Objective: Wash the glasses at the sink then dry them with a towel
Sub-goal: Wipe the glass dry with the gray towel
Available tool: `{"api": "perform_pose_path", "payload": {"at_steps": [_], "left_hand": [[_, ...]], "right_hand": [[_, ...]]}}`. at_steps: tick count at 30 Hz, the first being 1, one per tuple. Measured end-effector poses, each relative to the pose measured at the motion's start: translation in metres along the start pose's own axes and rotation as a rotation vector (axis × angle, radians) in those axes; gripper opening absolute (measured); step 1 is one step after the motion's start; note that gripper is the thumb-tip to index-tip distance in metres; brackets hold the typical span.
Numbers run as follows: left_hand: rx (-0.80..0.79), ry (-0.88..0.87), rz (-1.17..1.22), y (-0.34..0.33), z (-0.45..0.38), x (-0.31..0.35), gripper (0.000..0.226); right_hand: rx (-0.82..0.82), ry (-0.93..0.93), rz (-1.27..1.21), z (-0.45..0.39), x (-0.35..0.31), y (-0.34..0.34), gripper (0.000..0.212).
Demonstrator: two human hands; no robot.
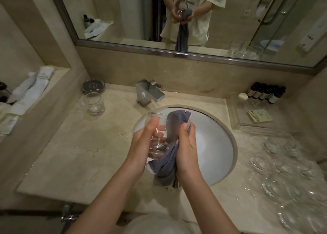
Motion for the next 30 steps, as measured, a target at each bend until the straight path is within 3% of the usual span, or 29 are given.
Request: {"api": "perform_pose_path", "payload": {"at_steps": [5,10,15,22,24,26,30], "left_hand": [[0.136,-0.041,-0.028,0.011,0.004,0.008,0.050],[0.052,-0.213,-0.108,0.004,0.011,0.027,0.063],[0.022,-0.209,0.000,0.001,0.009,0.034,0.059],[-0.047,-0.081,0.090,-0.002,0.005,0.027,0.068],[-0.048,-0.094,0.079,-0.003,0.008,0.026,0.072],[-0.032,-0.118,0.042,-0.003,0.010,0.029,0.068],[0.080,-0.126,0.014,0.007,0.007,0.030,0.057]], "right_hand": [[0.048,0.191,0.083,0.012,-0.021,-0.001,0.034],[0.033,0.377,0.125,0.021,-0.044,-0.008,0.036],[0.050,0.523,0.149,0.031,-0.060,-0.012,0.045],[-0.117,0.250,0.047,0.006,-0.049,-0.017,0.030],[-0.161,0.178,0.059,0.001,-0.044,-0.019,0.041],[-0.156,0.147,0.058,-0.001,-0.040,-0.017,0.050],[-0.074,0.193,0.057,0.003,-0.040,-0.014,0.045]]}}
Point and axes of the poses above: each hand's wrist, its own z-axis away from the middle knuckle, its own y-axis out of the back of the hand, x = y × z, the point moved 10 cm from there along -z, towards the middle knuckle, and after that the axes turned 3 degrees about x, right-handed, at the moved point
